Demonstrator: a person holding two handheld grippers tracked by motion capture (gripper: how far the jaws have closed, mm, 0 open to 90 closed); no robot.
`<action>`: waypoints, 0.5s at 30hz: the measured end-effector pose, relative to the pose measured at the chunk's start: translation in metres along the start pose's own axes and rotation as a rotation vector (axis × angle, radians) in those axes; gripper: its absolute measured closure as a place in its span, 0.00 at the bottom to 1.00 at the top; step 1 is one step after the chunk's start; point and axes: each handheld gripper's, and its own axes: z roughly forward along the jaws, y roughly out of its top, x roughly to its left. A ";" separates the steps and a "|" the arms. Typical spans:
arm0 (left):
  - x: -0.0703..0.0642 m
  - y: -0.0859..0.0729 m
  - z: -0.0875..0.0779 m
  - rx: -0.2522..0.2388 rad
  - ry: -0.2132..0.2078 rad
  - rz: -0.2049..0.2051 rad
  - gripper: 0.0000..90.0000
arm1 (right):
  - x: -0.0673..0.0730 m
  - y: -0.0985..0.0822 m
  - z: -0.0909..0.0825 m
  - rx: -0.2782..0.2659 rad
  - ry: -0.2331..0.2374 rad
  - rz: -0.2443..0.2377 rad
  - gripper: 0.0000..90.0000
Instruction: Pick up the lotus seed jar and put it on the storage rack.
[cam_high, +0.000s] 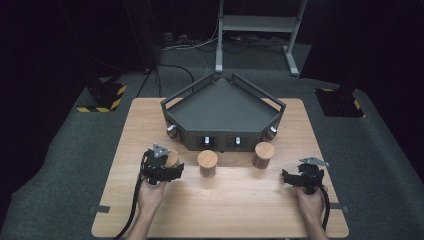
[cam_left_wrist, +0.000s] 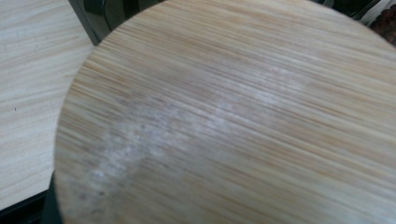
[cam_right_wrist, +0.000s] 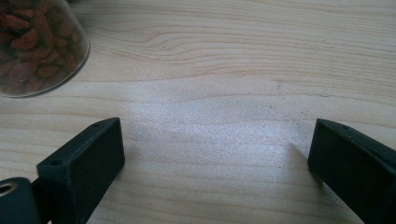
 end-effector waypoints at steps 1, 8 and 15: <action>0.000 0.002 0.000 0.000 0.000 0.001 0.28 | 0.000 0.000 0.000 0.000 0.000 0.000 0.04; -0.002 0.017 0.001 -0.004 -0.014 -0.001 0.28 | 0.000 0.000 0.000 0.000 0.000 0.000 0.04; -0.002 0.026 0.002 -0.002 -0.022 -0.005 0.28 | 0.000 0.000 0.000 0.000 0.000 0.001 0.04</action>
